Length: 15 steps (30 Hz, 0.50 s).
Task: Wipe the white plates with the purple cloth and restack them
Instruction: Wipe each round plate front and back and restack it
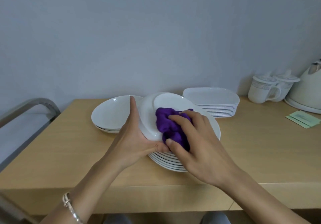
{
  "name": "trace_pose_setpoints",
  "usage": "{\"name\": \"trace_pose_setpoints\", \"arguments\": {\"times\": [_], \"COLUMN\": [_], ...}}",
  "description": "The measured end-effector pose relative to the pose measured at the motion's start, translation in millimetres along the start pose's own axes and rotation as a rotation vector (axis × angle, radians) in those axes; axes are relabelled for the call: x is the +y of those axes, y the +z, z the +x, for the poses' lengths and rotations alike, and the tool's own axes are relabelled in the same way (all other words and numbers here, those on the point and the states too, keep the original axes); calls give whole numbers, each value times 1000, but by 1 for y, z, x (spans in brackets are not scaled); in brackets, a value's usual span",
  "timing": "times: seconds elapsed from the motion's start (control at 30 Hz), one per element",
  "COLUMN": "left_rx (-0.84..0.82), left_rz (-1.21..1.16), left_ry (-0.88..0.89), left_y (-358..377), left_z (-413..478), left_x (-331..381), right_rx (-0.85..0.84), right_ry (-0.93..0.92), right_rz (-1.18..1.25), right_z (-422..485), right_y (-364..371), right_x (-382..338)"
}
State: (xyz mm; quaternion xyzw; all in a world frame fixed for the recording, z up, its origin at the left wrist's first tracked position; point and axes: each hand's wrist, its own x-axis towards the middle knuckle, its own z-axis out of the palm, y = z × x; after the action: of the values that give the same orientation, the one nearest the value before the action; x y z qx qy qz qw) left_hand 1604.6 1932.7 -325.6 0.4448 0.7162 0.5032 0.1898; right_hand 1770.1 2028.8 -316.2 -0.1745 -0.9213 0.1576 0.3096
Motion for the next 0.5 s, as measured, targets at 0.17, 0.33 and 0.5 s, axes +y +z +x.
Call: {"name": "trace_pose_setpoints", "arguments": {"times": [0.17, 0.33, 0.5], "left_rx": [-75, 24, -6], "left_rz": [-5, -24, -49], "left_ry": [13, 91, 73], "left_y": [-13, -12, -17], "left_z": [-3, 1, -4], "left_x": [-6, -4, -8], "right_rx": [50, 170, 66], "right_ry": [-108, -130, -76], "right_rz": [-151, -360, -440], "right_z": [26, 60, 96], "right_y": [8, 29, 33], "right_x": [-20, -48, -54]}}
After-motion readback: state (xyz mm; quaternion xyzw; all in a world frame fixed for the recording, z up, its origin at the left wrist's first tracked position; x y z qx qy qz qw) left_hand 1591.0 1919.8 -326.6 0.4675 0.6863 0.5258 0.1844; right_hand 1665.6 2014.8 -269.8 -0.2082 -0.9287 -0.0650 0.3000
